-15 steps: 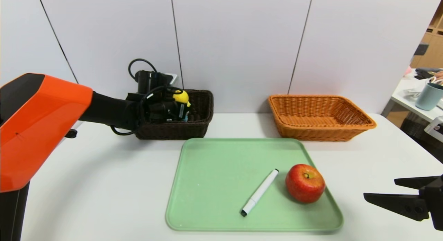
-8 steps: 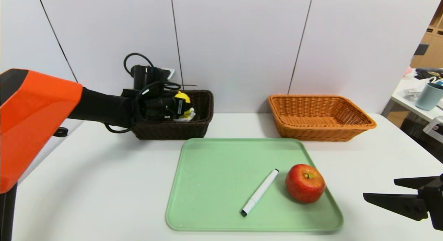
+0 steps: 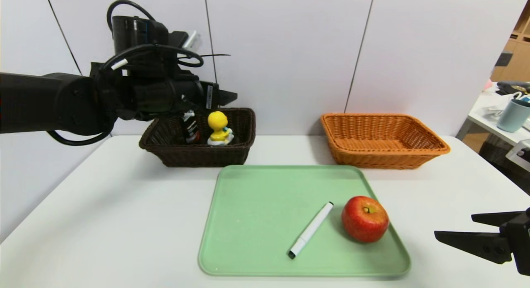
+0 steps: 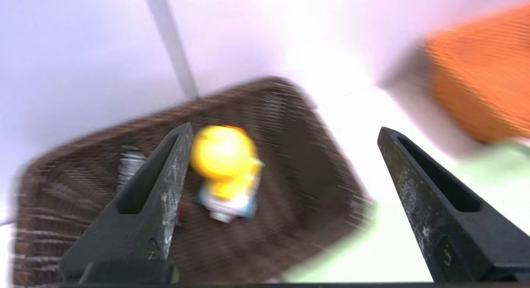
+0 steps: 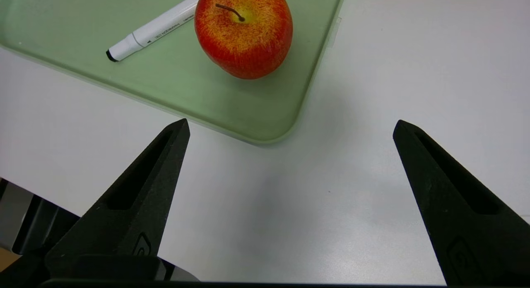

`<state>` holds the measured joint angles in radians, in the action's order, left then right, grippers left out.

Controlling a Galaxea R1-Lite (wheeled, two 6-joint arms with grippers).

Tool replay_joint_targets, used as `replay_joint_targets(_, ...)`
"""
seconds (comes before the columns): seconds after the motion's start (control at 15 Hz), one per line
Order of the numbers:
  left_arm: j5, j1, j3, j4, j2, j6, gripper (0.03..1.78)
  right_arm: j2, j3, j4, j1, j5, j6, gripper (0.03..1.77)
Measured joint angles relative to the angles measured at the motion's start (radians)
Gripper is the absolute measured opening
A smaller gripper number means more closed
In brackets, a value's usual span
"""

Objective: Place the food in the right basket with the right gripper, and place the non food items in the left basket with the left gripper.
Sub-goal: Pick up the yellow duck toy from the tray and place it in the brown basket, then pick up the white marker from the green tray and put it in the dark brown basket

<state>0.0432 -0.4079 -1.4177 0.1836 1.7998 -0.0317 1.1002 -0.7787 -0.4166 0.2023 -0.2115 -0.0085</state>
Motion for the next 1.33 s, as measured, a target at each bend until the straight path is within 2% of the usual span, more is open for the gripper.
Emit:
replay_joint_targets(0.13, -0.001, -0.091, 0.072, -0.01, -0.059, 0.02, 1.61, 0.0, 0.0, -0.001, -0.001, 0.0, 0.0, 1.7)
replay_joint_targets(0.33, -0.001, -0.227, 0.162, -0.012, -0.113, 0.103, 1.64, -0.004, 0.003, -0.001, 0.0, 0.0, 0.001, 1.7)
replay_joint_targets(0.73, -0.009, -0.44, 0.322, -0.003, -0.086, 0.112, 1.67, -0.022, 0.017, -0.001, 0.0, 0.0, 0.001, 1.7)
replay_joint_targets(1.0, -0.048, -0.52, 0.352, 0.055, -0.002, 0.107, 1.68, -0.041, 0.024, -0.004, -0.002, -0.001, 0.001, 1.7)
replay_joint_targets(1.33, -0.05, -0.537, 0.304, -0.015, 0.061, 0.025, 1.69, -0.076, 0.037, -0.006, -0.002, 0.0, 0.023, 1.7)
